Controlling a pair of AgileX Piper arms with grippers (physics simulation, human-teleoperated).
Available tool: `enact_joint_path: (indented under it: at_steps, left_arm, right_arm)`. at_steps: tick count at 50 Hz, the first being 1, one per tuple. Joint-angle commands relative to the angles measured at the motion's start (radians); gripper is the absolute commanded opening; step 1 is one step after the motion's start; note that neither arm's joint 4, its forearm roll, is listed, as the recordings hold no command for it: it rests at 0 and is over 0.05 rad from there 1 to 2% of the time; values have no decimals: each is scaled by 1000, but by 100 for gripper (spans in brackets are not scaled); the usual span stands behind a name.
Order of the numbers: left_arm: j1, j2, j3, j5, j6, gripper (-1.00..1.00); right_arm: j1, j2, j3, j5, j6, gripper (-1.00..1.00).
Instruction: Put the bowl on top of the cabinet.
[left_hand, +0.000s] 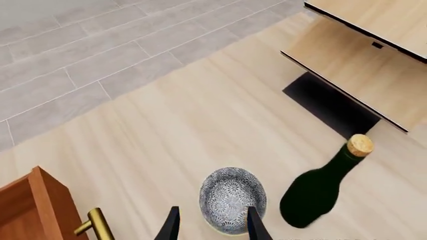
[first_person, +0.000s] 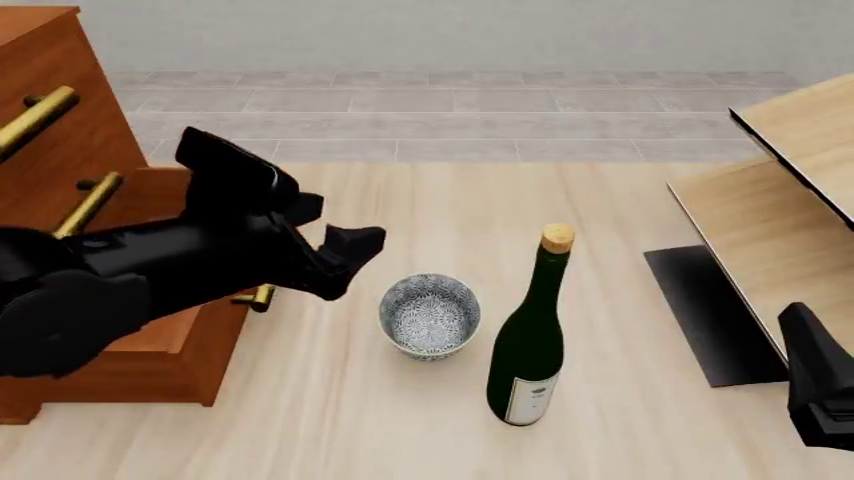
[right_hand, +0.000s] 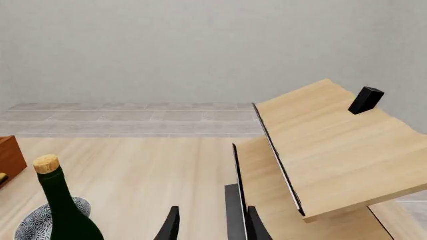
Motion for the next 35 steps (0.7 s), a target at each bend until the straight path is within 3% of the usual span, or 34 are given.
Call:
enact_joint_path:
  at_steps: [1,12,35]
  left_arm:
    - [-31,61,-23,1,-17,100]
    - [-53,114,-32,-2,-20,100]
    - [-15,220,-68,-14,-60,100]
  right_arm:
    - [0,0,0,0,0,100]
    - [0,0,0,0,0,100]
    - [0,0,0,0,0,100]
